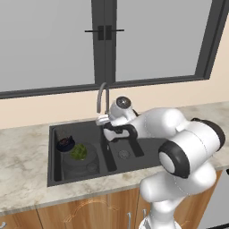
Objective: Pick the teapot and jar and place them in the sink. Then turn on the water.
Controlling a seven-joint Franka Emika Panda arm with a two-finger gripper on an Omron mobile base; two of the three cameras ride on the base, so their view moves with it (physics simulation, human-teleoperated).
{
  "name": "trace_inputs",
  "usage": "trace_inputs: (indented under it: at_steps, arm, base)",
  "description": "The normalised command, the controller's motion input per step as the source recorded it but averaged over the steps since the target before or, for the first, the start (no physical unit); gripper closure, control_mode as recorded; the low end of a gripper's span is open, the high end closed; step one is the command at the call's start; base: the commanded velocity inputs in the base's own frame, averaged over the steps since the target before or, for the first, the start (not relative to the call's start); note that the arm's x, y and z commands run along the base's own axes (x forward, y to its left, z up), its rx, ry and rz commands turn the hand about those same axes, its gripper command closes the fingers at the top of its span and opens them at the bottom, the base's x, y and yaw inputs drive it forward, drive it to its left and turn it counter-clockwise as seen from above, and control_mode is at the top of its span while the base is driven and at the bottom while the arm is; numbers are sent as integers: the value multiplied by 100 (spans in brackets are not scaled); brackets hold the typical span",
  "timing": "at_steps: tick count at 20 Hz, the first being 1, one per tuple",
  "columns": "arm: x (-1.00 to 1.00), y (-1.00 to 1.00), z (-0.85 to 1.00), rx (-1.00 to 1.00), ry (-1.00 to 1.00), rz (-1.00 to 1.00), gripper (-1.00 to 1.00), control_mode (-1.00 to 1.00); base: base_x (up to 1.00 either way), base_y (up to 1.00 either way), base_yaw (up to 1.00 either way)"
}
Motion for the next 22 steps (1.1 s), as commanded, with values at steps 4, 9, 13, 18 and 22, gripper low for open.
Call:
trace_inputs:
  at_steps: [4,9,13,18,22]
  arm:
    - [0,-62,2,3,-11,1,-100,-100]
    - [-4,-61,4,4,-14,1,-100,-100]
    - [-2,-45,1,4,-17,0,-100,-100]
    - [0,-31,4,2,-15,0,-100,-100]
    - [-4,-29,0,0,-13,0,-100,-100]
  base:
    - [0,0,0]
    - [0,0,0]
    - [0,0,0]
    - [0,0,0]
    - [0,0,0]
